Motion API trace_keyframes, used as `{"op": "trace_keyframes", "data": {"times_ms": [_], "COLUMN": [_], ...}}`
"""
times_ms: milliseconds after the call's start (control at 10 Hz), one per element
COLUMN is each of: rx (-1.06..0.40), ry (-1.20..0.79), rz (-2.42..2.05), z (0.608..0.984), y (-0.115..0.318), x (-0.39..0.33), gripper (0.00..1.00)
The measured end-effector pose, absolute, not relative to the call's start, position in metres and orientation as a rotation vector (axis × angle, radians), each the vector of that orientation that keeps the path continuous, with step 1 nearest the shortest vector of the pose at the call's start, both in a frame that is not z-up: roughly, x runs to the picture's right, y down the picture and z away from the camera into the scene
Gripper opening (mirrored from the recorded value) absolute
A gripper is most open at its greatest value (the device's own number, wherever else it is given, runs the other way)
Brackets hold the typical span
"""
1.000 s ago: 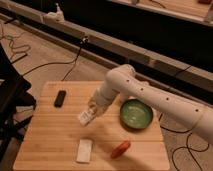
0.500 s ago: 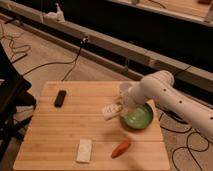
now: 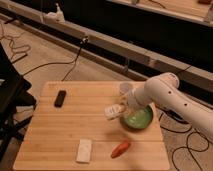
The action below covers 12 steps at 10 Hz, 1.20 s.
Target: Place the bottle in the ceramic bowl
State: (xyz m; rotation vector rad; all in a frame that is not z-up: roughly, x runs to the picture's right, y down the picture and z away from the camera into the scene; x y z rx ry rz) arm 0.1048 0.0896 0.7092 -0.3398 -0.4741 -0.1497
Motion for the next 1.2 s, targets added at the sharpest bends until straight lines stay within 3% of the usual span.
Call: {"op": "trace_keyframes", "data": {"times_ms": [400, 1100, 1200], "rx": [-0.380, -0.412, -0.413], "ry": [-0.458, -0.389, -0.390], "rz": [-0.014, 0.206, 0.221], "z": [0.749, 0.808, 0.810], "y": [0.097, 0.108, 0.110], "x": [0.145, 0.226, 0.230], "gripper": [0.03, 0.72, 0.78]}}
